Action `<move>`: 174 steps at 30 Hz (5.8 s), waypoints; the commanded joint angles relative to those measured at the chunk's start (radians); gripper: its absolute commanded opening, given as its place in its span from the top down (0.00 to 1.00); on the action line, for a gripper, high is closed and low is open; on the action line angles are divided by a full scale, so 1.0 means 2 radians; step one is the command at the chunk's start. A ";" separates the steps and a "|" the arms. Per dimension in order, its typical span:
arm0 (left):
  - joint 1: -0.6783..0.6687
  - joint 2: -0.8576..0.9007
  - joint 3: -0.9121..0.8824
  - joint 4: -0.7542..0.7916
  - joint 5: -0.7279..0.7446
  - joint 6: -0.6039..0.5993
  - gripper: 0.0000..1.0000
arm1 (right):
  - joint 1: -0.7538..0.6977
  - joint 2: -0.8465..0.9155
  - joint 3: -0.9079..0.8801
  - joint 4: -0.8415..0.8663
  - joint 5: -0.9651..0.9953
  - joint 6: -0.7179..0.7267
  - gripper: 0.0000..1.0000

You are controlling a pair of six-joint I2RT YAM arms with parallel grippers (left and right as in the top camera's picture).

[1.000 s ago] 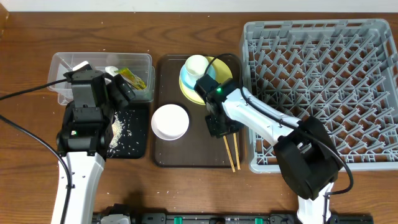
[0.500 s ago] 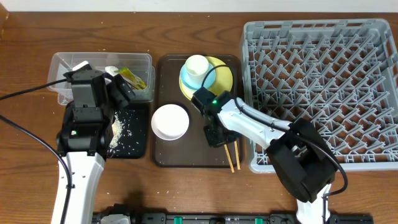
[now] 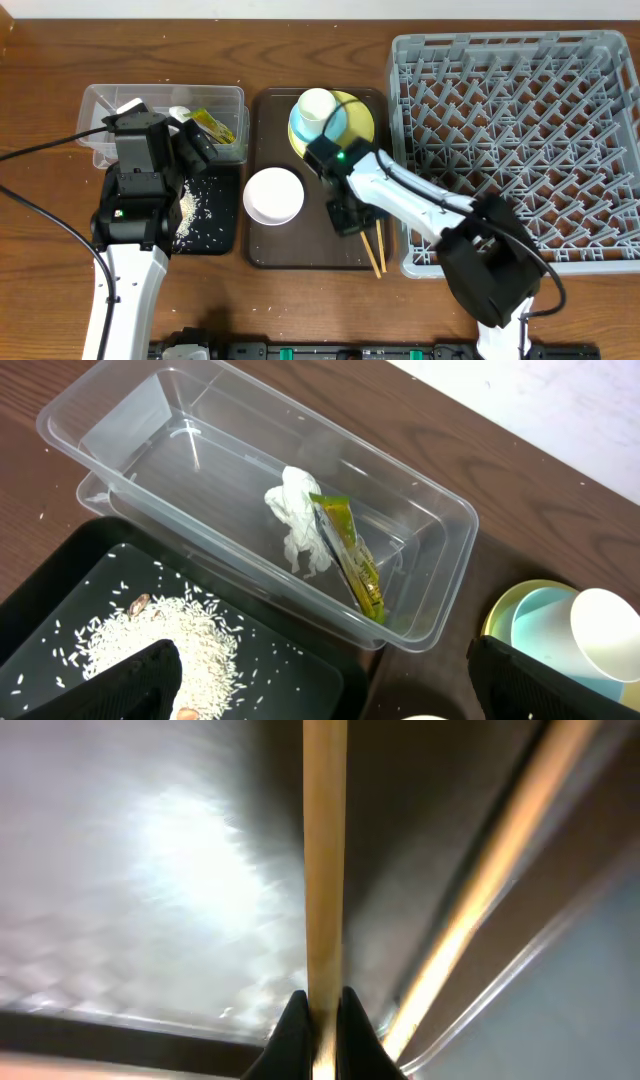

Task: Sort waste into correct bins and load items into the dishwasher rack
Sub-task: 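Carry the chopstick into the dish rack and stand it upright, then return the right gripper to the brown tray and grasp the second chopstick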

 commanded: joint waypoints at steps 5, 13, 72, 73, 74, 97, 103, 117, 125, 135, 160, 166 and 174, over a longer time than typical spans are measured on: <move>0.002 0.000 0.006 -0.001 -0.005 0.006 0.06 | -0.030 -0.078 0.092 -0.047 0.005 -0.022 0.99; 0.002 0.000 0.006 -0.001 -0.005 0.006 0.06 | -0.127 -0.118 0.098 -0.034 0.081 -0.051 0.99; 0.002 0.000 0.006 -0.001 -0.005 0.006 0.06 | -0.271 -0.039 0.101 0.073 0.016 -0.141 0.69; 0.002 0.000 0.006 -0.001 -0.005 0.006 0.06 | -0.269 -0.044 0.108 0.064 0.015 -0.141 0.69; 0.002 0.000 0.006 -0.001 -0.005 0.006 0.06 | -0.267 -0.050 0.114 0.056 0.013 -0.141 0.69; 0.002 0.000 0.006 -0.001 -0.005 0.006 0.06 | -0.059 -0.089 0.059 0.016 0.028 -0.023 0.69; 0.002 0.000 0.006 -0.001 -0.005 0.006 0.06 | -0.047 -0.089 -0.012 0.028 0.032 0.005 0.69; 0.002 0.000 0.006 -0.001 -0.005 0.006 0.06 | -0.047 -0.089 -0.138 0.113 0.009 0.016 0.73; 0.002 0.000 0.006 -0.001 -0.005 0.006 0.06 | -0.037 -0.089 -0.145 0.112 0.003 0.022 0.76; 0.002 0.000 0.006 -0.001 -0.005 0.006 0.05 | 0.002 -0.089 -0.146 0.113 0.032 0.042 0.78; 0.002 0.000 0.006 -0.001 -0.005 0.006 0.06 | 0.002 -0.089 -0.146 0.128 0.083 0.072 0.78; 0.002 0.000 0.006 -0.001 -0.005 0.006 0.06 | 0.002 -0.089 -0.148 0.132 0.083 0.072 0.78; 0.002 0.000 0.006 -0.001 -0.005 0.006 0.06 | 0.002 -0.089 -0.175 0.155 0.082 0.083 0.78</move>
